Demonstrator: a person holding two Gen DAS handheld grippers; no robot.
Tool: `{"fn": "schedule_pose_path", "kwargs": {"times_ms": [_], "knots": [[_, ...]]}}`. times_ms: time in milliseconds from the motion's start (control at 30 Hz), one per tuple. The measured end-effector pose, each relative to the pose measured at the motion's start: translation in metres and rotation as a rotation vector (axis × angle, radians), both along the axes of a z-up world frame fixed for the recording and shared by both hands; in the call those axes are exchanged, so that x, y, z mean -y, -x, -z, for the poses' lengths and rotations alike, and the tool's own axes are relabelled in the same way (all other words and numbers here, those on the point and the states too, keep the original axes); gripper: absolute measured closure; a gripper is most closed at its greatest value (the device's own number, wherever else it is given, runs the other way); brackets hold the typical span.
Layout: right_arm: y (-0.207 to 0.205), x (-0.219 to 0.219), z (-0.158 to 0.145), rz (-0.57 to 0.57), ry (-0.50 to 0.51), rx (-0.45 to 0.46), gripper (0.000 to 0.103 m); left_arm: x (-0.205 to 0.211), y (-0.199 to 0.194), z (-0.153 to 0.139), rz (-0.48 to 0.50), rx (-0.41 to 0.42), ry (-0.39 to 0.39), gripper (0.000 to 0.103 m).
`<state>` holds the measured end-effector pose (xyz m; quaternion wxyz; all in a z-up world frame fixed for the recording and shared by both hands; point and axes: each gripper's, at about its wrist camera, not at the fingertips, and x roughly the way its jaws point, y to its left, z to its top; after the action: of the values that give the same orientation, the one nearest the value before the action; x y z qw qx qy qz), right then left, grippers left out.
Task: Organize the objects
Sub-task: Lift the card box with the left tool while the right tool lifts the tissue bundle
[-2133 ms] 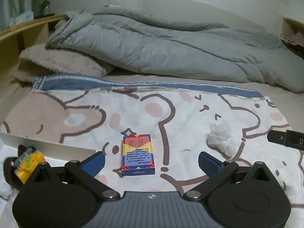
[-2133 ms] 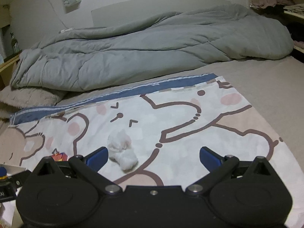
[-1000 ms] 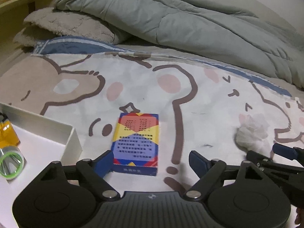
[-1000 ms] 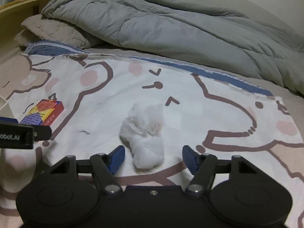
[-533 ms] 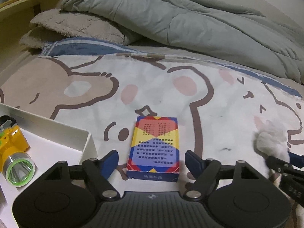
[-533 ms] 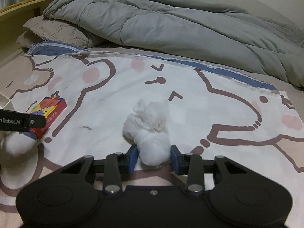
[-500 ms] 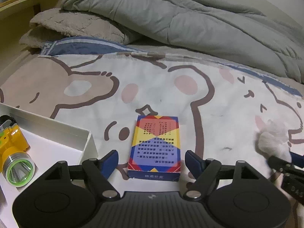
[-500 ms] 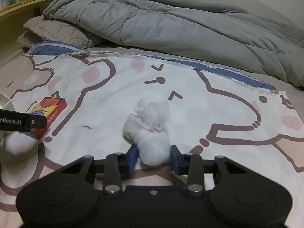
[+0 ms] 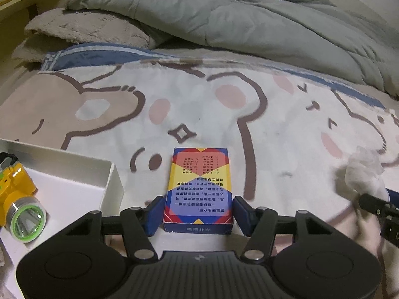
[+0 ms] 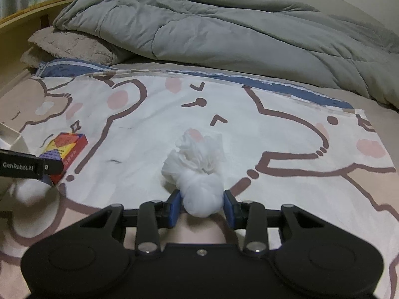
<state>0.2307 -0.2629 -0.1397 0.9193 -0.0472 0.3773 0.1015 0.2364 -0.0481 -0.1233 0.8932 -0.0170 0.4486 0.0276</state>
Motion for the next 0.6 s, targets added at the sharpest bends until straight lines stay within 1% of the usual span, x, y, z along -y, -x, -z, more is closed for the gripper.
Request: {"fn": "schedule_pose_path", "kwargs": {"times_ms": [167, 333, 467, 600], "knots": [[0.02, 0.003, -0.01, 0.001, -0.013, -0.03, 0.066, -0.002, 0.019, -0.006, 0.065, -0.06, 0.011, 0.043], [0.044, 0.004, -0.02, -0.014, -0.012, -0.063, 0.066, -0.001, 0.05, -0.01, 0.149, -0.08, -0.017, 0.043], [0.066, 0.001, -0.026, -0.039, -0.006, -0.083, 0.066, -0.005, 0.075, -0.012, 0.228, -0.098, -0.025, 0.043], [0.091, -0.004, -0.032, -0.072, -0.012, -0.105, 0.066, -0.011, 0.096, -0.013, 0.283, -0.123, -0.022, 0.043]]}}
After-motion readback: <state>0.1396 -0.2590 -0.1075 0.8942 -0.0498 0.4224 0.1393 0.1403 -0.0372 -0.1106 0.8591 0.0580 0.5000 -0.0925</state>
